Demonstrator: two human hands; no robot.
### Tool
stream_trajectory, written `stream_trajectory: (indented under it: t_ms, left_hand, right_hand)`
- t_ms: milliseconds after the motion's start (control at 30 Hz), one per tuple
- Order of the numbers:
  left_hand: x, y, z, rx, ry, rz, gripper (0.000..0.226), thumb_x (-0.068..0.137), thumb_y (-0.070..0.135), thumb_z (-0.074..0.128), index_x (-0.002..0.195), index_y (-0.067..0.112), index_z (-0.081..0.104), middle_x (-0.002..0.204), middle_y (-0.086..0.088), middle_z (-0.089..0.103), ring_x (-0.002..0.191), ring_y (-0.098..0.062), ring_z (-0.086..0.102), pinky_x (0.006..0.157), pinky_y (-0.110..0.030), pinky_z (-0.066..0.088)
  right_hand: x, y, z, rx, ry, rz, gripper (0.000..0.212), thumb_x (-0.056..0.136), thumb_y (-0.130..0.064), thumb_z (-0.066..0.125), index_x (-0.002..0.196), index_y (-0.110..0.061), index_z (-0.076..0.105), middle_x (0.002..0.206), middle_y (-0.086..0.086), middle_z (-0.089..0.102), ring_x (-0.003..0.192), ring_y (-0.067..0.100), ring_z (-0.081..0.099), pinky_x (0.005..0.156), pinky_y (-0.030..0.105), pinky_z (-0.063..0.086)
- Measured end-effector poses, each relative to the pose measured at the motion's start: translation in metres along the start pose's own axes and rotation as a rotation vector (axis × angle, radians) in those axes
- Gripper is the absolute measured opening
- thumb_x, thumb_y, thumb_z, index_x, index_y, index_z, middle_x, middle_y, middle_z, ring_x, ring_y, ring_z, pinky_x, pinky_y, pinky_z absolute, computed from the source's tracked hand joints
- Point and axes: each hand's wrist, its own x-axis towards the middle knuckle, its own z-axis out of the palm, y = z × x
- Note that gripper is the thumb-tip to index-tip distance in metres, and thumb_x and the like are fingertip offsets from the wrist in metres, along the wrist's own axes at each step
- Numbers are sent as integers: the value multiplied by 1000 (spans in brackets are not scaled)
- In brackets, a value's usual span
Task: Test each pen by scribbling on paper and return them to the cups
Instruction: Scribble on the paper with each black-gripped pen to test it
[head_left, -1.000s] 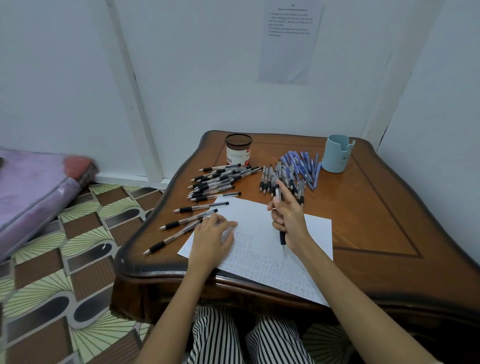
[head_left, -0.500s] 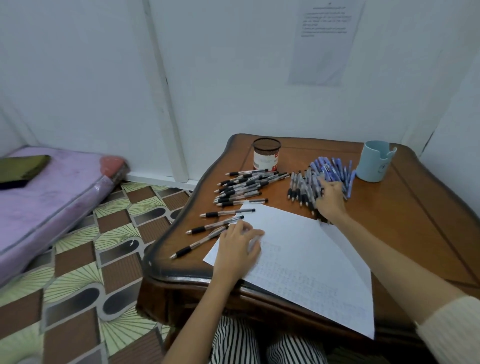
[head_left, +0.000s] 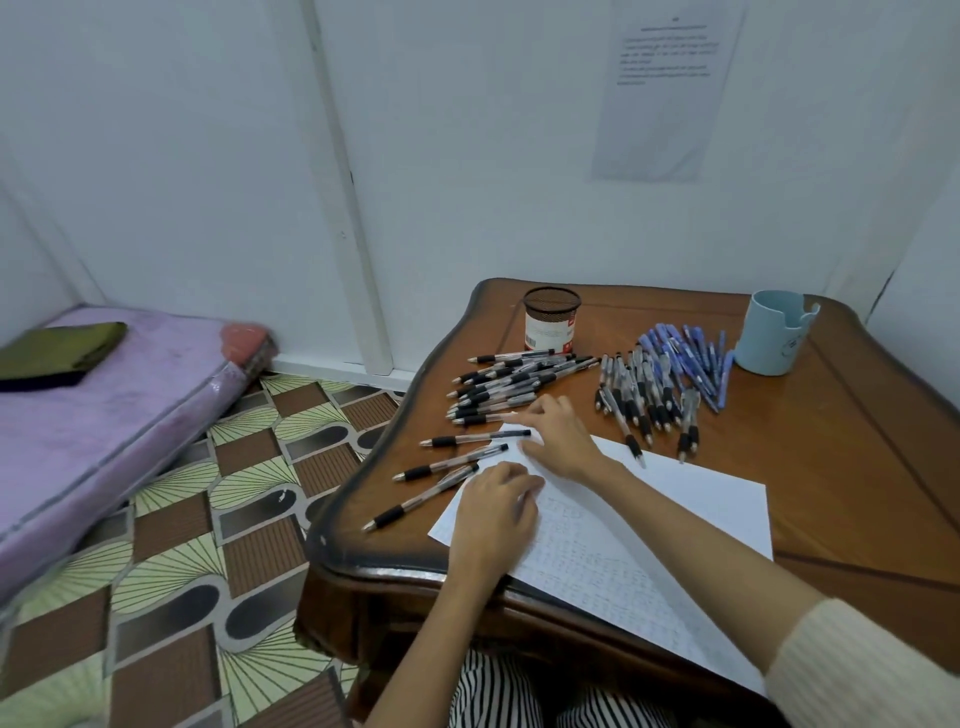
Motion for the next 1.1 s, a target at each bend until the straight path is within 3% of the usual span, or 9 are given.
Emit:
stream_trajectory:
  t_ms: [200,300,433,533,600,667,800,1000,1100]
  left_hand:
    - [1,-1,-1,-11,21,11,27,92,16,50,111,18,69,108,3,62,98,-12,54,86,-28,43]
    - [1,-4,2,-4,14,18,28,91,15,50,111,19,69,109,3,62,99,-13,54,87,-31,44]
    - [2,-7,3,2,4,8,27,92,16,51,113,21,68,111,4,60,102,-12,54,91,-31,44]
    - [3,-7,4,14,-7,4,28,93,18,50,115,23,66,113,7,59,104,-9,52,92,-26,42]
    - [3,-7,4,21,-3,9,28,92,17,51,115,24,66,112,7,59,103,-8,51,91,-25,42]
    - [2,-8,4,19,12,15,27,92,16,51,113,23,67,111,7,60,101,-7,52,89,-24,42]
    - [1,-7,4,27,3,7,27,93,18,51,114,25,66,114,8,58,104,-5,50,90,-21,39]
    - [2,-6,5,33,14,9,26,94,19,51,114,26,66,114,9,58,103,-2,49,86,-14,33]
    - [2,-7,6,33,16,10,26,94,19,51,114,26,66,114,9,58,103,-1,49,87,-15,35]
  right_hand:
    - [1,-3,7,225,136,137,17,87,-22,66,104,-22,69,114,3,59,112,19,46,89,28,38]
    - [-8,-2,-9,727,191,197,18,85,-15,68,102,-13,68,104,2,67,100,15,57,77,15,43]
    - [-27,3,-35,1298,389,408,25,92,-23,57,114,-12,62,102,0,66,101,16,60,86,28,46]
    - [-50,12,-55,1562,575,393,23,101,-21,40,115,-21,57,85,0,63,78,11,65,81,32,51]
    - [-66,15,-63,1601,668,386,27,102,-20,35,123,-24,51,73,0,54,52,4,57,56,23,52]
    - [-79,16,-65,1524,698,404,31,102,-21,33,129,-27,48,69,1,44,37,-1,39,36,13,33]
    - [-95,14,-64,1509,682,512,22,104,-22,31,105,-25,53,60,5,44,30,1,25,33,11,18]
    - [-102,14,-54,1832,690,536,16,100,-16,39,89,-19,51,43,-1,43,27,4,23,28,13,16]
    - [-104,24,-51,2055,581,580,15,99,-12,41,87,-15,50,35,-6,34,23,4,23,24,12,17]
